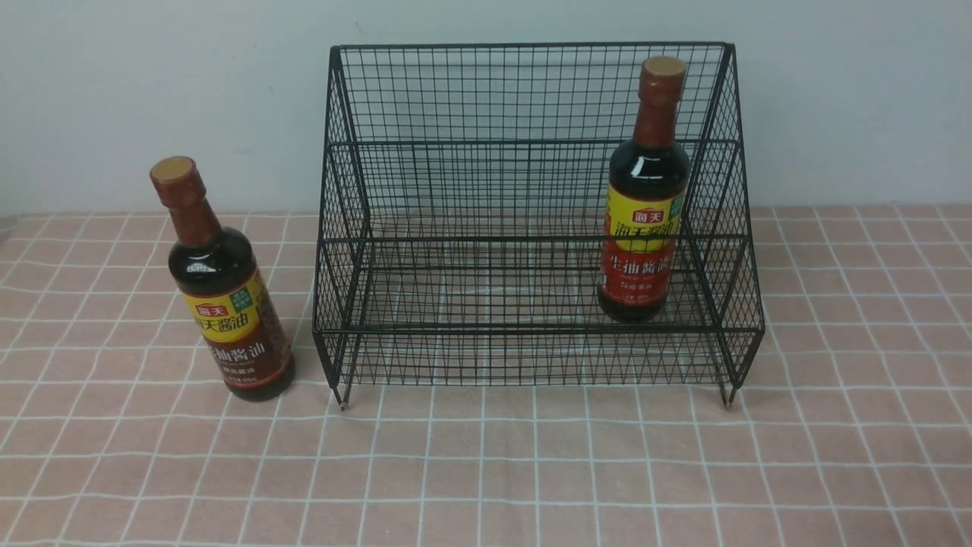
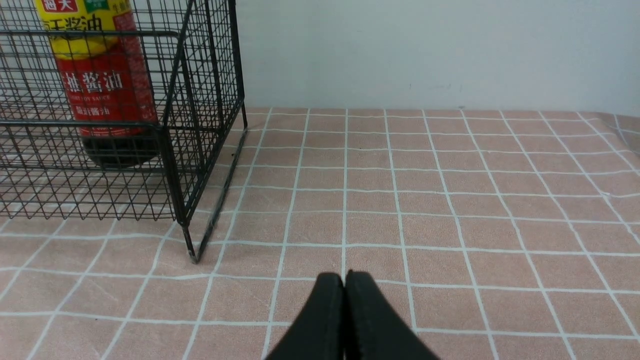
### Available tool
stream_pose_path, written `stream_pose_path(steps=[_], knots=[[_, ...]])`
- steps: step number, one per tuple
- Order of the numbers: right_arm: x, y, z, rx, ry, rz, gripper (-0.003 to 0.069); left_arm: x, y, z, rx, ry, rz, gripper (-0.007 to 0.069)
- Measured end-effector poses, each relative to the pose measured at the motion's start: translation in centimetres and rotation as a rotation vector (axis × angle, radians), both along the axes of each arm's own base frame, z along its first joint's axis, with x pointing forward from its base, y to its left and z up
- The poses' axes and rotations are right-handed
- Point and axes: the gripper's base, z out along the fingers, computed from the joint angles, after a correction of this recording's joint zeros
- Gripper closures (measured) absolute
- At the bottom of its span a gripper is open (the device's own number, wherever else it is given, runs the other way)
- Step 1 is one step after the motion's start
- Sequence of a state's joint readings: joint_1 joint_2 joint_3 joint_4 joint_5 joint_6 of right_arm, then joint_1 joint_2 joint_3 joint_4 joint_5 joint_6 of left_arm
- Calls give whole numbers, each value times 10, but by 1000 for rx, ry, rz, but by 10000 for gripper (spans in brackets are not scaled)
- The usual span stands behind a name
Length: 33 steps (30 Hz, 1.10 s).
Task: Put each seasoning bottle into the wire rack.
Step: Use the left arm to grab the condiment bottle closest to it
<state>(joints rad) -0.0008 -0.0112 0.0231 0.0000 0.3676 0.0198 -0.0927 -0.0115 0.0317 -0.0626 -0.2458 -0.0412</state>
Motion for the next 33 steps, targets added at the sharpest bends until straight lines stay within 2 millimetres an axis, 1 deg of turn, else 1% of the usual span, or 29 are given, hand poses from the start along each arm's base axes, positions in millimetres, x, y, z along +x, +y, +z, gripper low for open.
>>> stream_pose_path(steps=[1,4,12,14,15,16,19,22,23,24,25,26,27,28,29,31,32,33], knots=[[0,0,0,0,0,0,672,-4,1,10,-36,-112,-2,631],[0,0,0,0,-1,0,673,-7,2,17,-82,-190,-14,631],[0,0,0,0,-1,0,673,-6,4,16,-174,-176,-25,631],[0,0,0,0,0,0,673,-1,5,19,-204,-144,-20,631],[0,0,0,0,0,0,673,5,5,26,-203,-107,-16,631],[0,0,0,0,0,0,673,6,5,27,-200,-102,-14,631],[0,0,0,0,0,0,673,29,0,53,-137,-11,-8,631],[0,0,0,0,0,0,673,60,-5,70,-59,76,-12,629],[0,0,0,0,0,0,673,74,-8,79,-23,99,-19,624],[0,0,0,0,0,0,673,86,-10,83,-7,124,-25,617],[0,0,0,0,0,0,673,89,-10,81,-4,137,-27,617],[0,0,0,0,0,0,673,98,-12,87,3,148,-33,610],[0,0,0,0,0,0,673,120,-15,89,5,193,-47,594],[0,0,0,0,0,0,673,122,-15,90,10,196,-48,592],[0,0,0,0,0,0,673,140,-18,95,8,219,-64,568],[0,0,0,0,0,0,673,157,-21,96,11,247,-79,543],[0,0,0,0,0,0,673,159,-22,98,16,243,-81,535],[0,0,0,0,0,0,673,173,-24,98,34,264,-91,499]])
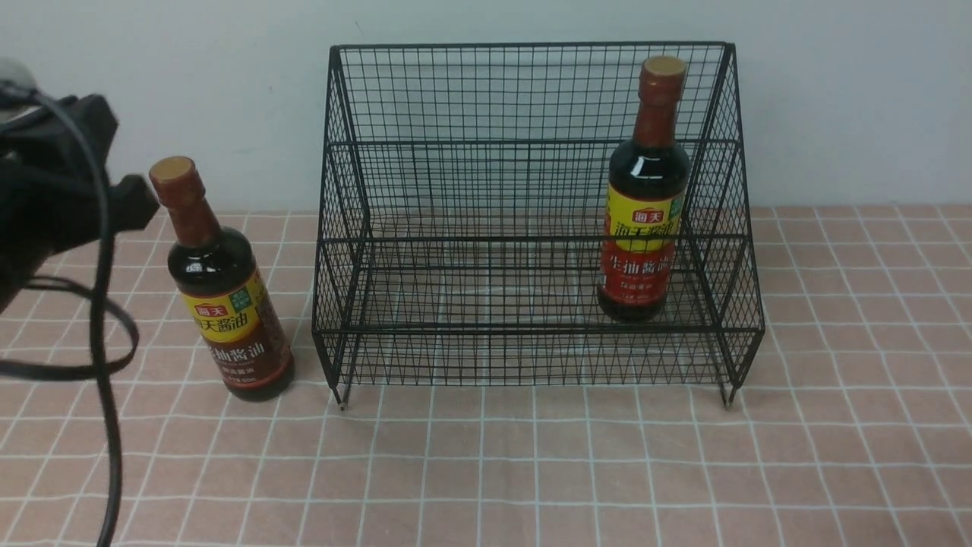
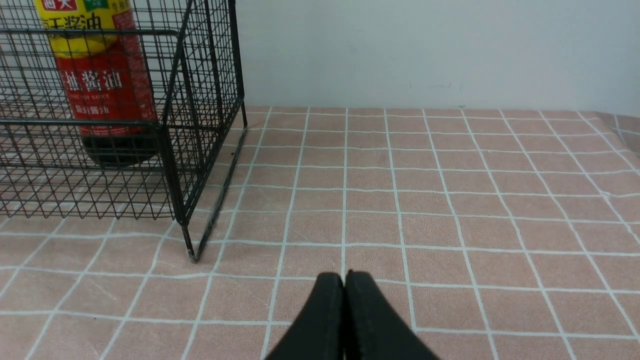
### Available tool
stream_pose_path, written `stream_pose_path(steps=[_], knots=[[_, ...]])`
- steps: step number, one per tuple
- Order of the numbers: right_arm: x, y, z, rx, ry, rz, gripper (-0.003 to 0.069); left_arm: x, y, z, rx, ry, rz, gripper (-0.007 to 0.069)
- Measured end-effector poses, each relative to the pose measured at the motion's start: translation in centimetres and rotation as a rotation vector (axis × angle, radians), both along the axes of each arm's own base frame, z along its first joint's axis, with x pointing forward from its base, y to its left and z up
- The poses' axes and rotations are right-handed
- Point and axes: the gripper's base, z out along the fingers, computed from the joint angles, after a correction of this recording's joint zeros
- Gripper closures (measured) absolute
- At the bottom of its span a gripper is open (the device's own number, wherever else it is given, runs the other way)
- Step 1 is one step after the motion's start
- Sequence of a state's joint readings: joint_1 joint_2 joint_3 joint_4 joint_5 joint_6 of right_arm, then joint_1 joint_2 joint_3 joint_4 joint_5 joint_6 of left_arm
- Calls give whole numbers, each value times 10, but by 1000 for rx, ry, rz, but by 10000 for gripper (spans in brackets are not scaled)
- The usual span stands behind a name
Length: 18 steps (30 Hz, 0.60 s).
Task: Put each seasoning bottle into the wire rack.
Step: Use the left arm to grab the condiment bottle closest to it
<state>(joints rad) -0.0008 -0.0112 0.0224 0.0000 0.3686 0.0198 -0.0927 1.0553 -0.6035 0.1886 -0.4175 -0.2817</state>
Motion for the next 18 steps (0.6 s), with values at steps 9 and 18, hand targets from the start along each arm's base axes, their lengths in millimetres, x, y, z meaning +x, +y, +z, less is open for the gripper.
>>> stream_pose_path(steps=[9,18], knots=[[0,0,0,0,0,0,673,47,-5,-19,25,106,-13,214],[0,0,0,0,0,0,673,71,-5,-57,2,238,16,123]])
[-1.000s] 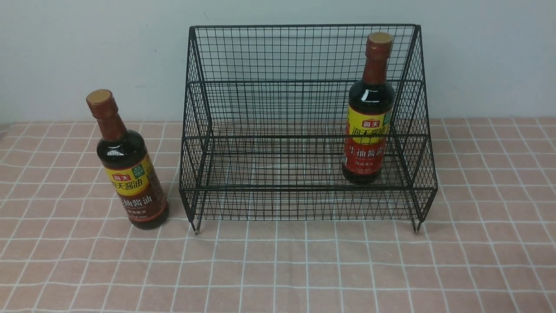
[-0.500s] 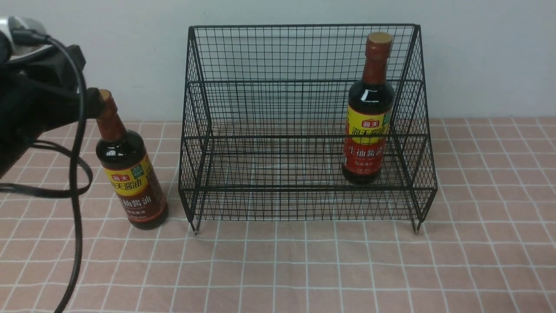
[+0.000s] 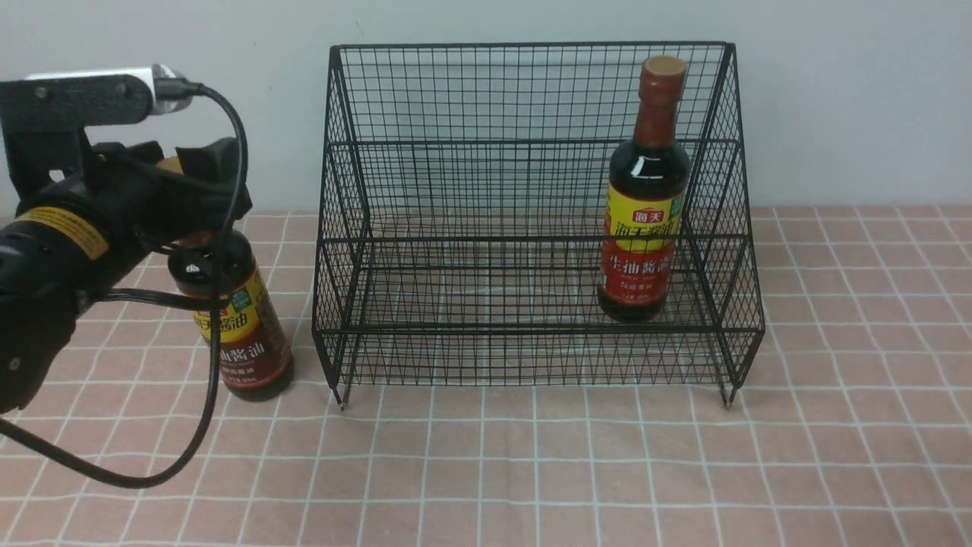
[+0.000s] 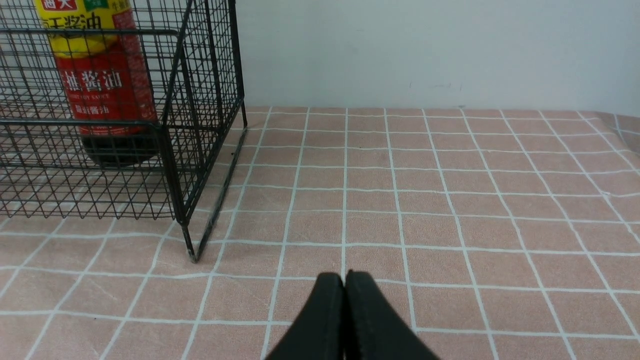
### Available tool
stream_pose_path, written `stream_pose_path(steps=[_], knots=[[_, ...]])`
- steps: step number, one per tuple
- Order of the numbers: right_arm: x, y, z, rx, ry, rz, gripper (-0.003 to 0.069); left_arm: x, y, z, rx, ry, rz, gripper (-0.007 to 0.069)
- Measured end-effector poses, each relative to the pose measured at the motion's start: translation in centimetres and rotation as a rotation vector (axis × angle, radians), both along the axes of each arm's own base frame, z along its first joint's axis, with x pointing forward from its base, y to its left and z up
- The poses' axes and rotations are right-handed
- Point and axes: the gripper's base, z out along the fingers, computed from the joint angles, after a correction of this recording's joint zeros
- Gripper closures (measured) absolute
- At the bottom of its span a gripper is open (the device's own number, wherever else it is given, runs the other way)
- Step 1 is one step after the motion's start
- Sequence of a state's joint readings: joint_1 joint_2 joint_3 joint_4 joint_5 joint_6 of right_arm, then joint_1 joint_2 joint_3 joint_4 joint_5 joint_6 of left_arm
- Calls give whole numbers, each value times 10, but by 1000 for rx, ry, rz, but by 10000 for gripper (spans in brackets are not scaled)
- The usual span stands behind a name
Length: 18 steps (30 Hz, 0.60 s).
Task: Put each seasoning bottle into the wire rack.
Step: Use the left arm to grab the condiment bottle closest to it
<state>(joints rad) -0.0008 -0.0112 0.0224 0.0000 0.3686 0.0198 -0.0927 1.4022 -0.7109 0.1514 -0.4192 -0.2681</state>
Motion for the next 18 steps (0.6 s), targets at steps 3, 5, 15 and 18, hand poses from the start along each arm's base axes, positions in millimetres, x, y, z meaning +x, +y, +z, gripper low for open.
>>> stream_pose_path(steps=[3,5,15,18], knots=[[0,0,0,0,0,0,673,4,0,-7,16,22,-3,123],[0,0,0,0,0,0,673,6,0,-14,18,42,-2,124],[0,0,0,-1,1,0,673,11,-1,-28,49,86,-12,370],[0,0,0,-1,1,0,673,6,0,-22,55,102,-7,368]])
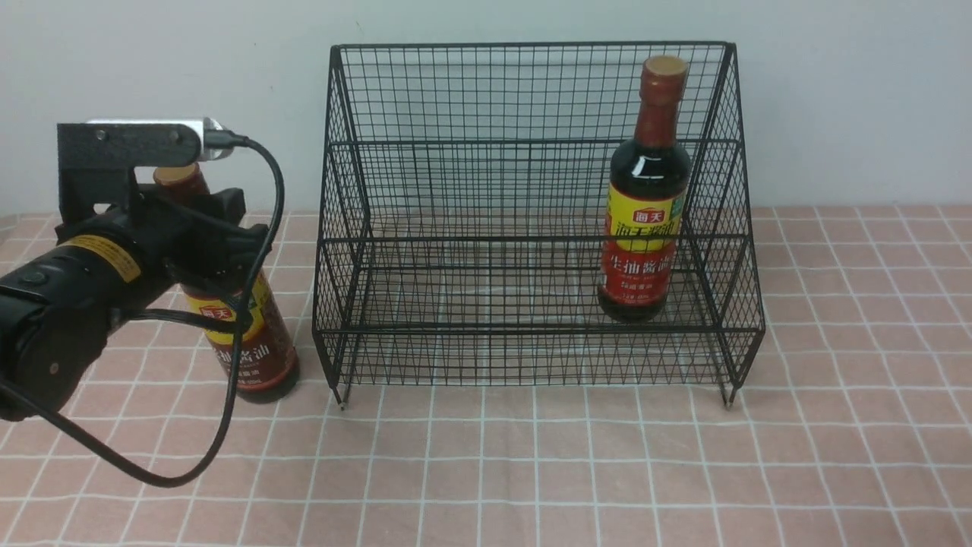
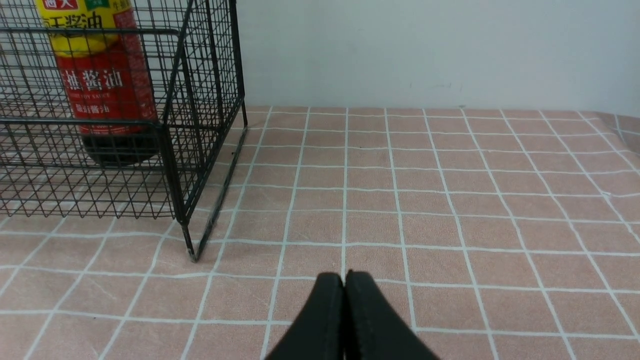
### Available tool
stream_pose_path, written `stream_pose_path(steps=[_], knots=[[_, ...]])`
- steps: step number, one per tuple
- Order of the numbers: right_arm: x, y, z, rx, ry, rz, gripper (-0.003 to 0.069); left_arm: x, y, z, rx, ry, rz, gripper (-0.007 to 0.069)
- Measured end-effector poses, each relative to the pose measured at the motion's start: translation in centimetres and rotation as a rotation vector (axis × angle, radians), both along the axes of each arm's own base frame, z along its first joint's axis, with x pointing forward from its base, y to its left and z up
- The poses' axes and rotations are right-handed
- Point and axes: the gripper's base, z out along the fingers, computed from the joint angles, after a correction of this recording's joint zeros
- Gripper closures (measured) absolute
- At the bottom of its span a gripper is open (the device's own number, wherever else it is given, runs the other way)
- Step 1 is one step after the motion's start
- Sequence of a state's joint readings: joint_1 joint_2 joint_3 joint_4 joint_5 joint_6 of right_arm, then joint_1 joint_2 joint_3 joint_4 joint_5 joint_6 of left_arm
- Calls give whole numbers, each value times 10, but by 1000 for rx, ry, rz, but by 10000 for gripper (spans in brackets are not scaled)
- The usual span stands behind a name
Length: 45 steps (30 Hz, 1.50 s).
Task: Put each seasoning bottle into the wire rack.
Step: Use the left arm to grab the condiment bottle closest to it, then use the left arm to put the condiment bottle back on the shelf
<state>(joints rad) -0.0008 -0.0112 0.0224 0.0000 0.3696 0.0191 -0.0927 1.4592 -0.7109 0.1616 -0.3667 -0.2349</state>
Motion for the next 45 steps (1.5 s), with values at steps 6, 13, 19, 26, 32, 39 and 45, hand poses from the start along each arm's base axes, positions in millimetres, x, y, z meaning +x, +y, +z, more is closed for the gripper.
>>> stream_pose_path(steps=[6,13,19,26,32,39,45], knots=[[0,0,0,0,0,0,673,-24,3,36,18,-39,8,368],[0,0,0,0,0,0,673,-54,4,122,10,-297,-6,368],[0,0,0,-1,1,0,673,-63,-17,190,-15,-509,-101,369],[0,0,0,-1,1,0,673,-14,-50,215,-41,-537,-180,372],[0,0,0,-1,1,0,673,50,-72,201,-32,-495,-195,373],[0,0,0,-1,1,0,673,97,-88,174,-24,-431,-198,376],[0,0,0,-1,2,0,673,116,-99,158,-31,-412,-215,376]])
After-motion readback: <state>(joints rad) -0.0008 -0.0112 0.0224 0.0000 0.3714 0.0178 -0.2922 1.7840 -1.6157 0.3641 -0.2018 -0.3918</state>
